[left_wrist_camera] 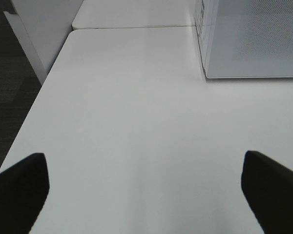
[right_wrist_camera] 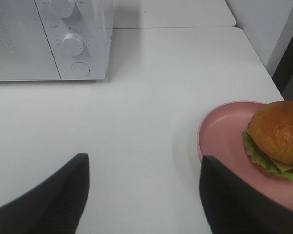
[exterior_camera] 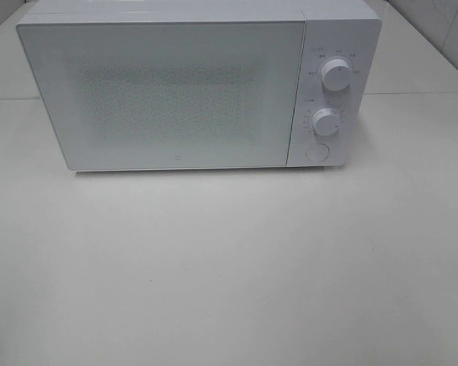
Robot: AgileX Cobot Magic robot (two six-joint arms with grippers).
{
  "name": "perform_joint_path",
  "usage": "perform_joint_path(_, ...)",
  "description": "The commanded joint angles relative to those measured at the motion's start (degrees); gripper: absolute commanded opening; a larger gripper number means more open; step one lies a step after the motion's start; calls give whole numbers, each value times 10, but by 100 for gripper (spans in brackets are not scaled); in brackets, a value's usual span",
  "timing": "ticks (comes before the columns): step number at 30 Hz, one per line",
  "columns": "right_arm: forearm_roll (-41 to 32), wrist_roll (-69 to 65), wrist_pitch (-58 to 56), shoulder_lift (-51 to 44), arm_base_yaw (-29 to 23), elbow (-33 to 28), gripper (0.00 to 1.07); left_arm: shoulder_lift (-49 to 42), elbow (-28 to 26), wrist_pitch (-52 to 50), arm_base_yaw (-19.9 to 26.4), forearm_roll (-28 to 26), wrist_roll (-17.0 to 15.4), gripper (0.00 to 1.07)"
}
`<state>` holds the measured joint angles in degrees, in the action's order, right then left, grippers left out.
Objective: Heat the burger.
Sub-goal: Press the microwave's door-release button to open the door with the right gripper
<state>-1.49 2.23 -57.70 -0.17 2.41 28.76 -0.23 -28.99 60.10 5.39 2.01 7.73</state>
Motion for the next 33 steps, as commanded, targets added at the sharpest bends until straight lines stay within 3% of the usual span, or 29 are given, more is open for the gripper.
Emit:
perform_joint_path(1,-4,5,5,-18,1,-2,62,-12,1,-4,-1,1,-1,106)
perform_joint_path(18,-3,5,5,-18,1,-2,60,-12,1,-4,-1,1,-1,106)
perform_joint_path(20,-3,5,5,-18,1,-2,53,-12,1,-4,-1,1,-1,106)
perform_joint_path(23,-3,5,5,-18,1,-2,50,-12,1,-4,-1,1,-1,106)
perform_joint_path(25,-3,5,5,-18,1,-2,30,-12,1,-4,-1,1,-1,106)
perform_joint_path(27,-3,5,5,-18,1,-2,25,-12,1,-4,-1,1,-1,106)
perform_joint_path(28,-3,5,5,-18,1,-2,14,-12,1,-4,-1,1,-1,106)
perform_joint_path(30,-3,5,5,-18,1,-2,9,-12,1,-4,-1,1,-1,106)
perform_joint_path(31,-3,5,5,-18,1,-2,0,-12,1,-4,-1,1,-1,106)
perform_joint_path(33,-3,5,5,-18,1,-2,0,-12,1,-4,-1,1,-1,106)
